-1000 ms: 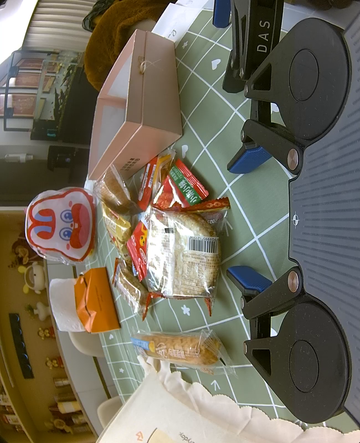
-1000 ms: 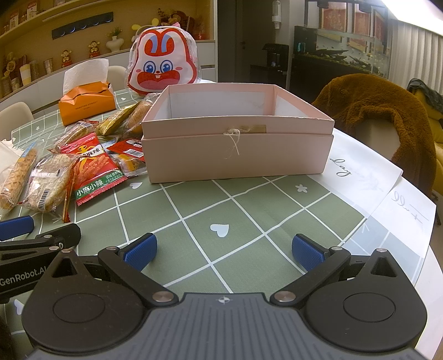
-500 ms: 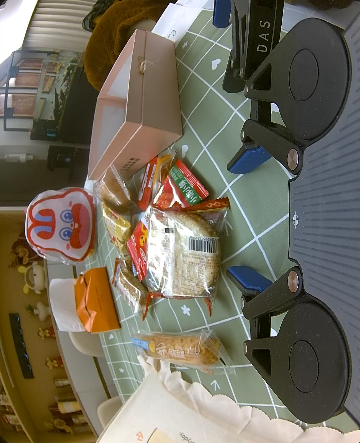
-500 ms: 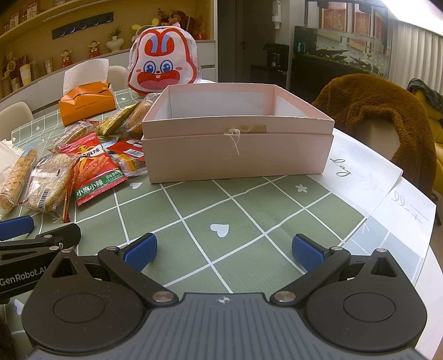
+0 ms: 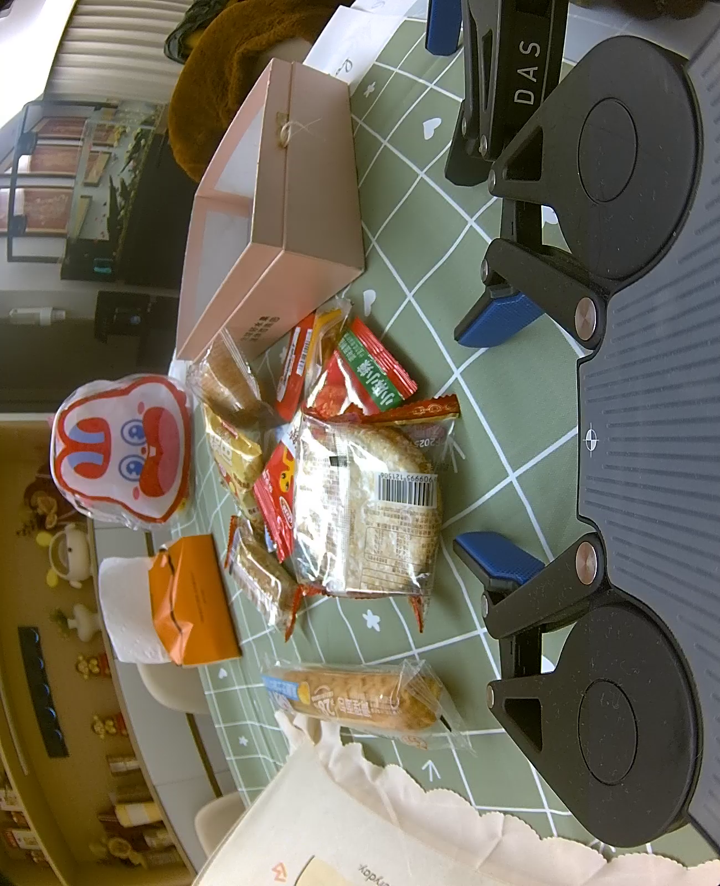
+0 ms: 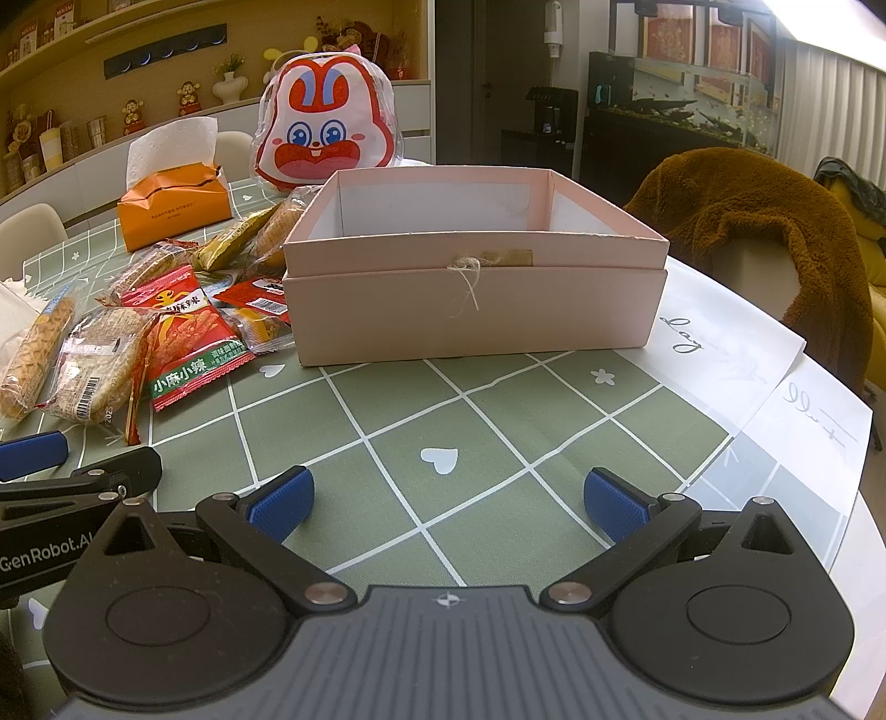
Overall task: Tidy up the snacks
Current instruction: 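Grasp the long bread stick with the left tool while the right tool grasps the wafer biscuit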
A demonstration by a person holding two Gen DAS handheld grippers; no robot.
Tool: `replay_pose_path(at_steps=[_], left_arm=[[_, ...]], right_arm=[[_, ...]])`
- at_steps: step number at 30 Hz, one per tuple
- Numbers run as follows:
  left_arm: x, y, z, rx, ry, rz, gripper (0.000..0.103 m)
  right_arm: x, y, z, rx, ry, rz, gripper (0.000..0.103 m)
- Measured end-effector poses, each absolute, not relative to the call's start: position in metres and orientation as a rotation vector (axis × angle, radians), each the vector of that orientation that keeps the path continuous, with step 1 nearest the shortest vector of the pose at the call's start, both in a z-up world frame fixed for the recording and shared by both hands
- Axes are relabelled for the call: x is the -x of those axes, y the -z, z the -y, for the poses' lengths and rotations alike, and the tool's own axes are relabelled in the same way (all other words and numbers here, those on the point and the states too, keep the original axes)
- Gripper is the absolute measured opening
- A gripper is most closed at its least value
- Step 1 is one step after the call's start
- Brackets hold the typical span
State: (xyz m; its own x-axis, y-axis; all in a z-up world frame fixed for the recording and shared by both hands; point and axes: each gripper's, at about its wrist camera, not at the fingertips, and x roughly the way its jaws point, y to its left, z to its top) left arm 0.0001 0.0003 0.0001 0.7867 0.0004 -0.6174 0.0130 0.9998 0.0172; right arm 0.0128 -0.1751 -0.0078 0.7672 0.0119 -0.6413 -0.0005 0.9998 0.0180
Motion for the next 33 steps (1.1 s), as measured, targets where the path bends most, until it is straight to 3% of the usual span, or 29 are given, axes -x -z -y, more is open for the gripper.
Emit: replay_pose_path(at_steps=[8,18,22,23,24,28,33], left_arm=[[0.000,0.000,-0.001,-0.019,0.008,-0.665,0.080],[-0.005,-0.008,-0.009,0.026,0.093,-0.715,0.078],[-0.019,-0.028,-0.030,0.177,0.104,-0.807,0.064],[-0.020,-0.035,-0.035,0.198,0.092,-0.805,0.063],[-0.021,-0.045,-0.041,0.201,0.078,-0.789,0.063],[-0.033,-0.083,-0.069,0.192,0.032,-0.728,0.063],[-0.067,-0.120,-0.125,0.239,-0.084,-0.749,0.063]], right_arm=[[-0.015,0.008,0.177,-0.015,-0.014,-0.711,0.103],[-0.037,-0.006,0.179,-0.008,-0.033,-0.945,0.103],[-0.044,-0.009,0.177,0.005,-0.043,-0.981,0.103],[-0.048,-0.011,0.175,0.014,-0.053,-0.996,0.100],[-0.052,-0.015,0.172,0.032,-0.065,-1.003,0.091],[-0.070,-0.057,0.157,0.093,-0.057,-0.900,0.088],[-0.106,-0.150,0.131,0.080,-0.127,-0.726,0.088]])
